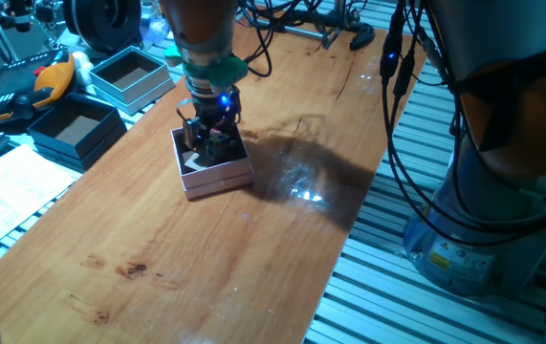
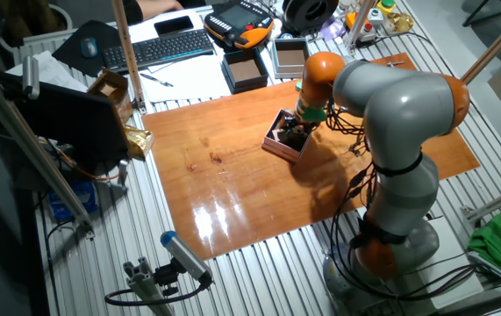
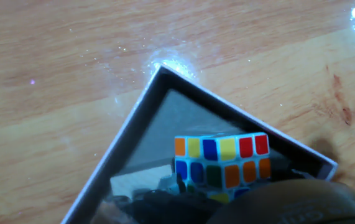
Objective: Take everything out of the gift box
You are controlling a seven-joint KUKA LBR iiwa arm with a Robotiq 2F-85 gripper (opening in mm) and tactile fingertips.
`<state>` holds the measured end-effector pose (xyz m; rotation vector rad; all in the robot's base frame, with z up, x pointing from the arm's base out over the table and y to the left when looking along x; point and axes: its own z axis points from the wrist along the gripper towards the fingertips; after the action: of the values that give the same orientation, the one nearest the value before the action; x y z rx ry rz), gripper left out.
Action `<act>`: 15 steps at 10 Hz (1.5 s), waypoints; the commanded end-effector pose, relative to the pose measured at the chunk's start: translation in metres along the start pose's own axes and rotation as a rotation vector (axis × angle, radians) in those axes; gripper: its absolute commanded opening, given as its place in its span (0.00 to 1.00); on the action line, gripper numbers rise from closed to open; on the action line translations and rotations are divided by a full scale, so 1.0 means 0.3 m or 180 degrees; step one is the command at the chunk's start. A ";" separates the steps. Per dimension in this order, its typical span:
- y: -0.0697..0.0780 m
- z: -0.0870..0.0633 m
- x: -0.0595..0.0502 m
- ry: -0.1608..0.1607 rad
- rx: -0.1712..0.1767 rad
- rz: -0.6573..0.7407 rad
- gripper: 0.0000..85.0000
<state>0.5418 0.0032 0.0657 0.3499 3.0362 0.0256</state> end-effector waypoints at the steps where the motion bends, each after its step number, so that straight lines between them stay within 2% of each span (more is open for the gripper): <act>1: 0.002 0.000 0.001 -0.0002 -0.0009 -0.0023 0.99; 2: 0.003 0.000 0.002 0.0004 -0.0037 -0.0064 0.83; 4: 0.006 0.004 0.008 0.0008 -0.0056 -0.0145 0.59; 6: 0.008 -0.010 0.007 0.0040 -0.0070 -0.0217 0.45; 9: 0.015 -0.058 -0.001 0.0159 -0.0071 -0.0222 0.47; 12: 0.010 -0.122 -0.024 0.0290 -0.0051 -0.0248 0.47; 15: -0.012 -0.220 -0.028 0.0434 -0.0006 -0.0285 0.48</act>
<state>0.5434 -0.0036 0.1315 0.2174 3.1853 0.0440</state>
